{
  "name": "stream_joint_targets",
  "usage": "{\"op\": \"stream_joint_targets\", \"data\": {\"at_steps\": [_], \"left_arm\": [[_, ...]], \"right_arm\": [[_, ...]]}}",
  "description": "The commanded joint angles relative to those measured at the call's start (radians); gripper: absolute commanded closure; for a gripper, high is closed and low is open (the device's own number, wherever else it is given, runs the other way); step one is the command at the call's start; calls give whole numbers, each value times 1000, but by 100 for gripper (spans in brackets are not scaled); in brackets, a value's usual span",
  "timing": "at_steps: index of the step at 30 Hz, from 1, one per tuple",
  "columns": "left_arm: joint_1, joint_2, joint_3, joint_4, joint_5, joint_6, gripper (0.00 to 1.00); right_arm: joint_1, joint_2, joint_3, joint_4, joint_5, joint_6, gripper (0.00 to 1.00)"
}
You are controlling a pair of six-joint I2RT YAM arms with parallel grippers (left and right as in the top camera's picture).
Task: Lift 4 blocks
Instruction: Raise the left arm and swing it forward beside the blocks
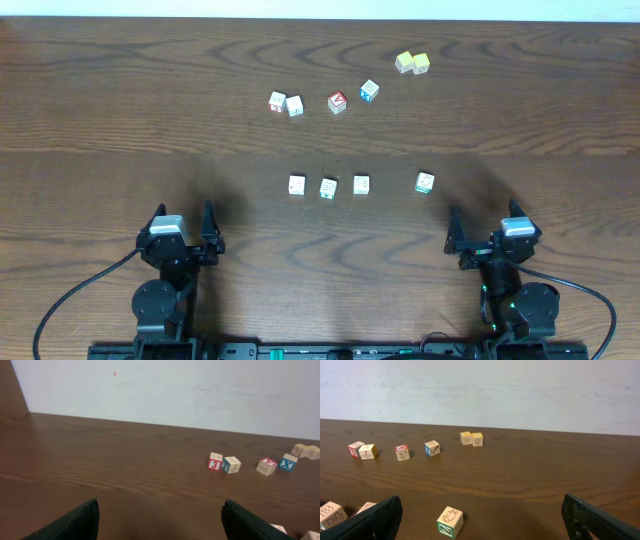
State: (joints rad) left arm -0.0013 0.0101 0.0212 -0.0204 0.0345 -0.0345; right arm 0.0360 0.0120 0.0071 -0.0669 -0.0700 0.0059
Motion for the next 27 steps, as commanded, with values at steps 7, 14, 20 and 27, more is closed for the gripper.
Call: {"op": "stream_joint_targets", "data": {"at_steps": [7,14,20,27], "left_arm": [[5,-6,-17,146,637,-402,21],[5,0,79,506,776,-448,21],[15,221,519,-149,707,-179,21],[17,662,992,-820,687,12,21]], "right_arm": [[-22,-6,-1,-5,13,-14,1],[-22,-6,-1,-5,13,-14,1],[-22,-6,-1,-5,13,-14,1],[-22,-6,-1,-5,13,-14,1]]}}
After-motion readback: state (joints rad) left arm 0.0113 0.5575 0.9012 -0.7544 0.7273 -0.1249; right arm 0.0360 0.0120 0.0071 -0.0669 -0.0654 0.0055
